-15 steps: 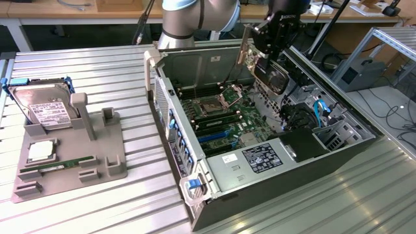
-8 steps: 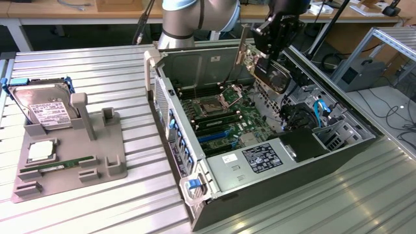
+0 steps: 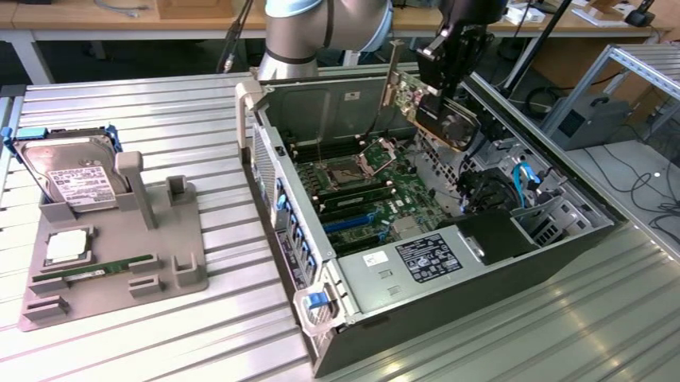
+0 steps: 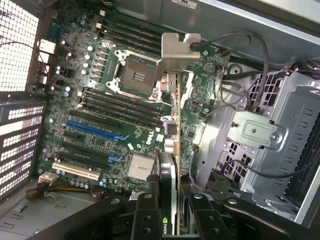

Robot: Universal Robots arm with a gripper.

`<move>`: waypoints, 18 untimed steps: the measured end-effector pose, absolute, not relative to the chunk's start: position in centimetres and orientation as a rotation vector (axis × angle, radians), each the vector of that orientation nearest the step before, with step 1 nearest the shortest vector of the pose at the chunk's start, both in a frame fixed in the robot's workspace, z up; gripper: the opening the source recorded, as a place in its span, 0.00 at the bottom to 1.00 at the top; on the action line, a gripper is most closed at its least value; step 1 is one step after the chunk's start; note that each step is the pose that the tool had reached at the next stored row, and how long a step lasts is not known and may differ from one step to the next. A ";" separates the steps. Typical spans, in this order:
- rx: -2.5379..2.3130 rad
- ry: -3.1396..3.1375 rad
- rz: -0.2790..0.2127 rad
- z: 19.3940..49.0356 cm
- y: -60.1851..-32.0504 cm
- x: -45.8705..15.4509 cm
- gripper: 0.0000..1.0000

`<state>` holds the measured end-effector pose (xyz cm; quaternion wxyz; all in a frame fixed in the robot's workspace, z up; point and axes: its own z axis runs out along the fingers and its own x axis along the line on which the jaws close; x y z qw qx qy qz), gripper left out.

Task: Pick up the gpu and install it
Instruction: 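Insert the gpu into the slot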

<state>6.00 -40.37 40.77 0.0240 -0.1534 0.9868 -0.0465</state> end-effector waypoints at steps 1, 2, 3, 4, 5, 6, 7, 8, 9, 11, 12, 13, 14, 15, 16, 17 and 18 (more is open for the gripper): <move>-0.490 3.051 -0.144 40.8 -40.4 6.0 0.27; -0.514 3.046 -0.143 40.8 -40.4 6.0 0.27; -0.536 3.042 -0.142 40.8 -40.4 6.0 0.27; -0.547 3.039 -0.142 40.8 -40.4 6.0 0.27; -0.557 3.037 -0.142 40.8 -40.4 6.0 0.27; -0.572 3.034 -0.141 40.8 -40.4 6.0 0.27; -0.583 3.031 -0.141 40.8 -40.4 6.0 0.27; -0.593 3.029 -0.141 40.8 -40.4 6.0 0.27; -0.602 3.027 -0.141 40.8 -40.4 6.0 0.27; -0.636 3.019 -0.140 40.8 -40.4 6.0 0.27; -0.658 3.014 -0.139 40.7 -40.4 6.0 0.27; -0.676 3.009 -0.138 40.7 -40.4 6.0 0.27; -0.698 3.004 -0.138 40.7 -40.4 6.0 0.27; -0.718 2.998 -0.137 40.7 -40.4 6.0 0.27; -0.733 2.994 -0.137 40.7 -40.4 6.0 0.27; -0.752 2.989 -0.136 40.7 -40.4 6.0 0.27; -0.773 2.983 -0.136 40.7 -40.4 6.0 0.27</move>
